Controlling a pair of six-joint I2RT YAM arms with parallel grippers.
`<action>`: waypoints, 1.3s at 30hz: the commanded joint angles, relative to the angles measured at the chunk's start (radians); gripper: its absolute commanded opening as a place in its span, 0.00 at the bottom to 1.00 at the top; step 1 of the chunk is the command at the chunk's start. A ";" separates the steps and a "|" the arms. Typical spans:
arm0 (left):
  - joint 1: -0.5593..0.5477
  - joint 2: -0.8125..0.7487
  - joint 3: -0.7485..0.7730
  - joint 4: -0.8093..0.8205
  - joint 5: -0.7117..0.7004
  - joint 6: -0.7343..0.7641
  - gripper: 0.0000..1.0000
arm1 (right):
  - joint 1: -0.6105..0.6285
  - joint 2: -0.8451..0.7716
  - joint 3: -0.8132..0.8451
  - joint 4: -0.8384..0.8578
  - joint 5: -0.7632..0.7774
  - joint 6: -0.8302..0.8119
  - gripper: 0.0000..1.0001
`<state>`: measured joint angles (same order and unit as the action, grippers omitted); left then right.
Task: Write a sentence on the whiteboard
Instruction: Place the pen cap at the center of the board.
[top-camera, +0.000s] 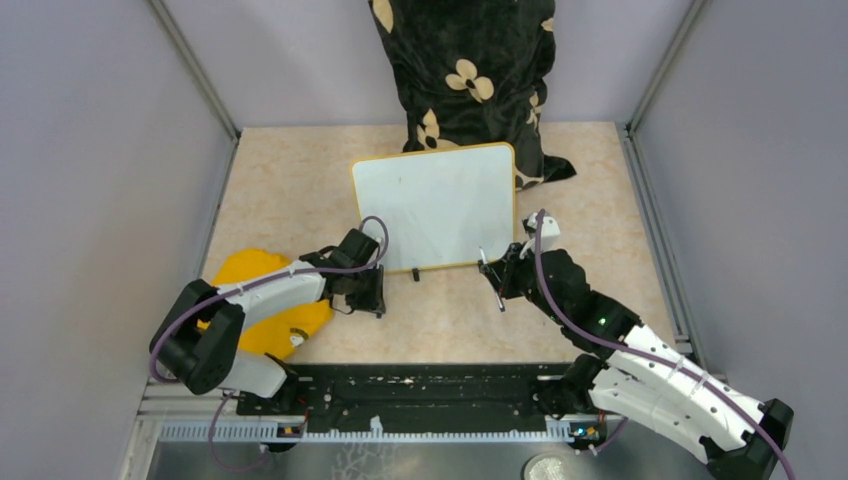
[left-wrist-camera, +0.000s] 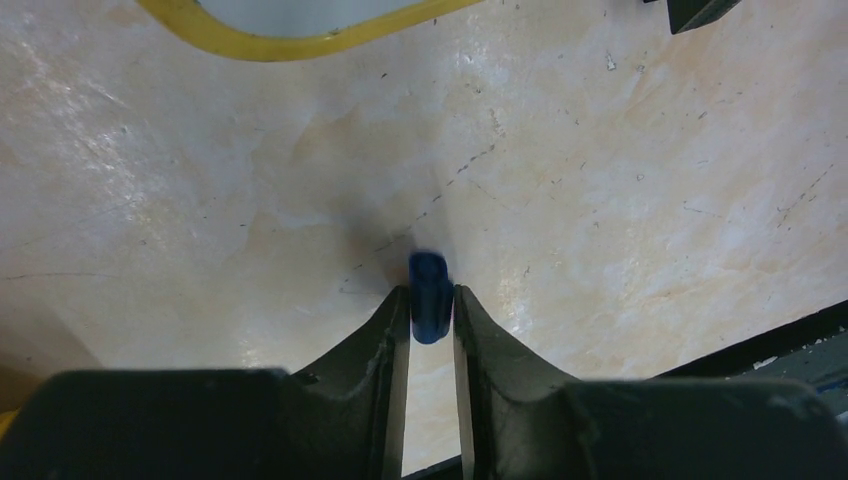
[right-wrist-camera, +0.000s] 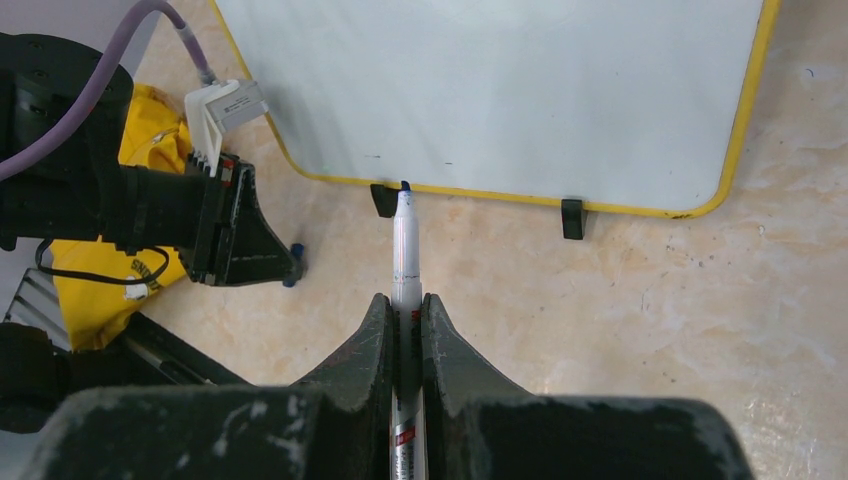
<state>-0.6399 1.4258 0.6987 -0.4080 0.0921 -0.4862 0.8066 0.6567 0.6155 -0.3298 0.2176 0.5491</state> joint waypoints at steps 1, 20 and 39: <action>-0.008 0.007 -0.011 0.013 -0.011 -0.006 0.30 | -0.001 -0.003 0.009 0.040 0.014 -0.014 0.00; -0.009 -0.161 0.079 -0.071 -0.068 -0.017 0.50 | -0.001 -0.005 0.028 0.031 0.004 -0.016 0.00; -0.006 -0.542 0.059 0.437 -0.335 0.034 0.98 | -0.001 -0.004 0.076 0.200 -0.114 -0.148 0.00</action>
<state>-0.6445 0.9077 0.7971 -0.2260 -0.2337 -0.4805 0.8066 0.6556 0.6247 -0.2611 0.1585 0.4606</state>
